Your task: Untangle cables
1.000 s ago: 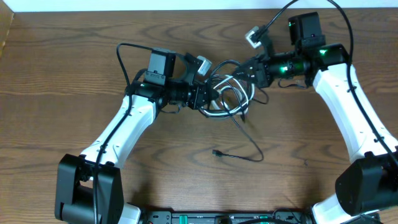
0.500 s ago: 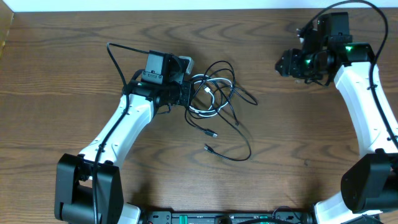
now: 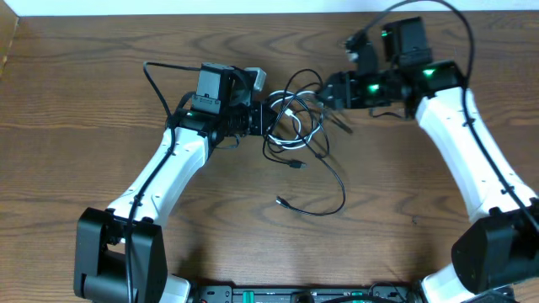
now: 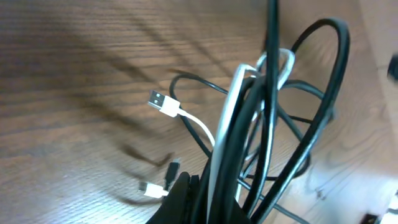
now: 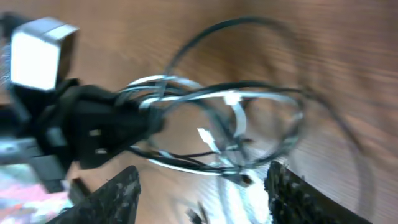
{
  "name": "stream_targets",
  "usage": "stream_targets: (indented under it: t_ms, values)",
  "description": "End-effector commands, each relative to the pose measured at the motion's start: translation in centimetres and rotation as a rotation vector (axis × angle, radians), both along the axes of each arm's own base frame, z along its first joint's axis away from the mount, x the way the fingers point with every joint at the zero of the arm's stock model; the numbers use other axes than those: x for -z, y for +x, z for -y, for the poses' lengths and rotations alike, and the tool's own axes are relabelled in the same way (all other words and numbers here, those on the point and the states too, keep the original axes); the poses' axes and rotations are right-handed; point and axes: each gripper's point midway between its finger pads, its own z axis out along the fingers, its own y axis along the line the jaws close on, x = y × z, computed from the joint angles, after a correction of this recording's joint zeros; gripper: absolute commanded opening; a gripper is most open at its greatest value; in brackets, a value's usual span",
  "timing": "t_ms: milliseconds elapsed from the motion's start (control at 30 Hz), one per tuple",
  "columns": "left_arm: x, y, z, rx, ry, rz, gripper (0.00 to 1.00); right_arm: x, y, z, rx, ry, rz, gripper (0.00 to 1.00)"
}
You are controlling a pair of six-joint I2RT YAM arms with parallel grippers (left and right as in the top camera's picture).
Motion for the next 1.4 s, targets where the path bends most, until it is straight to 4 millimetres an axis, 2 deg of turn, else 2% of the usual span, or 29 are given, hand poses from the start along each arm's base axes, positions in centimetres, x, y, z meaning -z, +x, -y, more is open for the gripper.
stream_targets:
  t_ms: [0, 133, 333, 667, 800, 933, 1033, 1133, 1267, 1367]
  values:
    - [-0.2, 0.4, -0.1, -0.102, -0.05, -0.076, 0.07, -1.4, -1.2, -2.9, -0.014, 0.059, -0.022, 0.59]
    - [-0.3, 0.6, -0.1, -0.162, -0.082, -0.121, 0.07, -0.7, -1.0, -3.9, 0.044, 0.014, -0.028, 0.57]
    - [-0.8, 0.1, 0.7, -0.134, -0.14, -0.154, 0.08, 1.4, -0.5, -6.1, 0.056, 0.005, -0.057, 0.51]
    - [-0.9, 0.0, 0.8, -0.134, -0.151, -0.163, 0.08, 6.2, 1.1, -8.5, 0.064, 0.001, -0.118, 0.39]
    - [-0.9, 0.0, 0.8, -0.134, -0.151, -0.163, 0.07, 8.3, 1.7, -8.9, 0.074, -0.003, -0.143, 0.26]
    - [-0.9, 0.0, 0.8, -0.134, -0.15, -0.163, 0.07, 9.7, 2.3, -9.2, 0.076, -0.005, -0.148, 0.08]
    - [-0.9, 0.1, 0.7, -0.136, -0.144, -0.158, 0.07, 9.3, 2.7, -9.2, 0.07, 0.004, -0.122, 0.01]
    - [-0.5, 0.3, 0.3, -0.134, -0.105, -0.127, 0.08, 7.7, 2.9, -9.1, 0.027, 0.055, -0.091, 0.01]
    - [1.5, 0.7, -2.3, -0.239, 0.048, -0.13, 0.07, 2.5, 2.9, -6.8, -0.03, 0.183, -0.04, 0.01]
    - [2.6, 0.6, -4.1, -0.302, 0.138, -0.142, 0.07, -1.7, 3.0, -3.8, -0.04, 0.265, 0.01, 0.01]
